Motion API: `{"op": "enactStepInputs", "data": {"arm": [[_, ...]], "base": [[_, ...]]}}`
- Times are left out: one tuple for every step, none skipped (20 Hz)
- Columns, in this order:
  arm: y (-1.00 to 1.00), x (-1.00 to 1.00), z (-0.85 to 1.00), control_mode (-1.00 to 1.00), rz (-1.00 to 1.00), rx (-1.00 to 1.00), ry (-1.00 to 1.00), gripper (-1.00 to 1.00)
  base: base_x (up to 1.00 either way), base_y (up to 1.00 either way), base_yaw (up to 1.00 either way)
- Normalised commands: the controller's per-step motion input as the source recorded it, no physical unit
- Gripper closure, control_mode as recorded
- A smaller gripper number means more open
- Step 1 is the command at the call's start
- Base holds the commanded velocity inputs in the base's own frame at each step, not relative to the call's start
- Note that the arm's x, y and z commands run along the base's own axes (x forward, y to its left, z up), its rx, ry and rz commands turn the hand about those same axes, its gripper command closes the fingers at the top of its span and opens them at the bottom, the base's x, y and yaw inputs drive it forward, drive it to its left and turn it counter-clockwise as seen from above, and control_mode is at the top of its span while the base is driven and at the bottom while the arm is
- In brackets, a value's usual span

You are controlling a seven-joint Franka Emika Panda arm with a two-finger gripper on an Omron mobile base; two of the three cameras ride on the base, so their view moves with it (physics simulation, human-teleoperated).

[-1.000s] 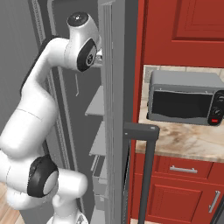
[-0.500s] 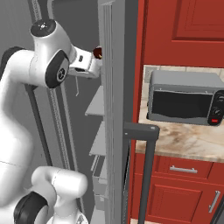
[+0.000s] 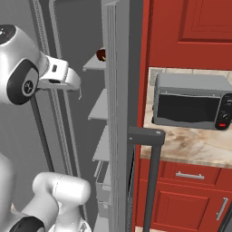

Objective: Take the oranges from the second highest rack and move them to the highest rack where the bell pepper and steak are located, to maximize freezer space. Close the freezer door after rearranging.

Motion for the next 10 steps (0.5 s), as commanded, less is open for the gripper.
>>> {"op": "enactStepInputs", "data": {"arm": [[0.21,-0.11,0.0,-1.0,0.0,-0.01,0.0,-1.0],[0.15,-0.14,0.0,-1.0,0.0,0.0,0.0,-1.0],[0.09,-0.15,0.0,-1.0,0.0,0.0,0.0,-1.0],[0.13,-0.39,0.0,-1.0,0.0,0.0,0.0,-1.0],[0.06,-0.34,0.0,-1.0,0.0,0.0,0.0,-1.0],[0.04,-0.38,0.0,-1.0,0.0,0.0,0.0,-1.0],[0.02,-0.25,-0.03,-1.0,0.0,0.0,0.0,-1.0],[0.02,-0.05,-0.06,-1.0,0.0,-0.01,0.06,-1.0],[0.0,0.0,-0.04,-1.0,0.0,0.0,0.07,-1.0],[0.0,0.0,0.0,-1.0,0.0,0.0,0.05,-1.0]], "base": [[0.0,0.0,0.0],[0.0,0.0,0.0],[0.0,0.0,0.0],[0.0,0.0,0.0],[0.0,0.0,0.0],[0.0,0.0,0.0],[0.0,0.0,0.0],[0.0,0.0,0.0],[0.0,0.0,0.0],[0.0,0.0,0.0]]}}
